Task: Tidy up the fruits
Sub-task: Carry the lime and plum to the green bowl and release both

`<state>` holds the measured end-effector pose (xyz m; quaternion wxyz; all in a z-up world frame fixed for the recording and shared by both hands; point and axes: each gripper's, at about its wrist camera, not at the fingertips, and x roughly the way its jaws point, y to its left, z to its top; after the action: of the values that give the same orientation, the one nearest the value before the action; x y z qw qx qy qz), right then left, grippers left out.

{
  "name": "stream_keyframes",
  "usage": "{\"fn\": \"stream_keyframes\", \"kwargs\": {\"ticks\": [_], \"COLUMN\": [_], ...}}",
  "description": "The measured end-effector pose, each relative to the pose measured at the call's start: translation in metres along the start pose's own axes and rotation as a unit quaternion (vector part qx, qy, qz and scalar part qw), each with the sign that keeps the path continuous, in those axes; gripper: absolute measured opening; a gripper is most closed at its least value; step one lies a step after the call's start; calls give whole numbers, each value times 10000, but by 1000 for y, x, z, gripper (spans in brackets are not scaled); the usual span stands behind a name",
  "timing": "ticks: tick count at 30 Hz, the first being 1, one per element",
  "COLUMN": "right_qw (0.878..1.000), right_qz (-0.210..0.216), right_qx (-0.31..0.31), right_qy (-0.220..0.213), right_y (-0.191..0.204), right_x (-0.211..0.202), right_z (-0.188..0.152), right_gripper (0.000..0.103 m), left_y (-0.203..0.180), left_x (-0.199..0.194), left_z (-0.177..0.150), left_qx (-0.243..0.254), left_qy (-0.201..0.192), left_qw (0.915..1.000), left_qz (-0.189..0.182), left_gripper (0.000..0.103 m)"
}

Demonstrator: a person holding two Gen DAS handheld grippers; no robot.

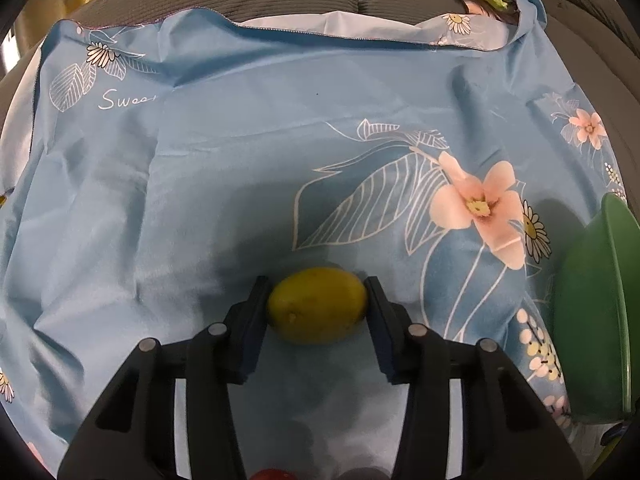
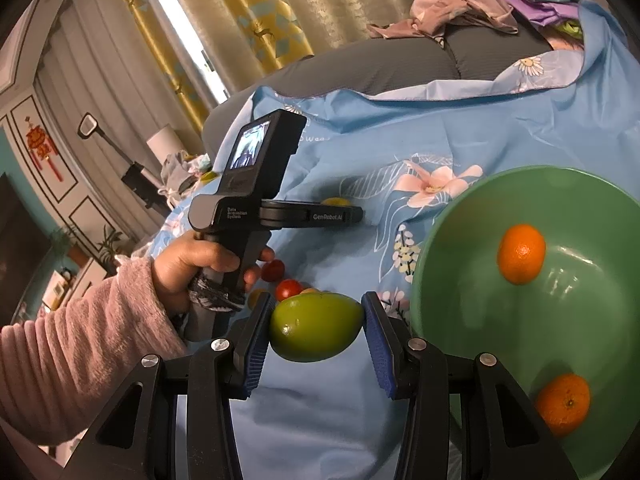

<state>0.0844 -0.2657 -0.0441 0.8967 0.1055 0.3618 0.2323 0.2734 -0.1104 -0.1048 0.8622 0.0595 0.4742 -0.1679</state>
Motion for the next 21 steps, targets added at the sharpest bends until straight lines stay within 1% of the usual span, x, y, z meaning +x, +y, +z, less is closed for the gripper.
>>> {"fn": "stream_keyframes", "kwargs": {"ticks": [2, 4, 8, 10, 13, 15, 17, 19, 21], "right_qw": [10000, 10000, 9997, 9993, 9981, 9965, 9940, 9906, 9877], "right_qz": [-10, -15, -37, -108, -291, -502, -792, -1109, -1335], "right_qx": [16, 48, 82, 92, 198, 302, 380, 468, 527], "right_qy": [-8, -51, -230, -343, -504, -599, -655, -651, -616], "right_y": [-1, -2, -4, -6, -16, -26, -36, -48, -56], "right_x": [-1, -3, -15, -23, -37, -47, -56, -63, -66], "right_z": [1, 2, 5, 6, 7, 5, 3, -1, -4], "right_gripper": [46, 46, 46, 46, 46, 46, 46, 46, 46], "left_y": [0, -4, -23, -36, -62, -82, -104, -120, -138], "left_x": [-6, -21, -68, -87, -114, -124, -128, -128, -123], "left_z": [0, -1, 0, -1, -8, -13, -19, -22, -27], "left_qx": [-42, 9, 247, 390, 666, 890, 1086, 1259, 1471], "left_qy": [-1, -138, -576, -754, -959, -1025, -1004, -958, -882], "left_qw": [10000, 9998, 9974, 9951, 9895, 9848, 9806, 9777, 9754], "left_qz": [-57, -112, -347, -507, -853, -1081, -1286, -1377, -1384], "left_gripper": [45, 45, 45, 46, 46, 46, 46, 46, 46]}}
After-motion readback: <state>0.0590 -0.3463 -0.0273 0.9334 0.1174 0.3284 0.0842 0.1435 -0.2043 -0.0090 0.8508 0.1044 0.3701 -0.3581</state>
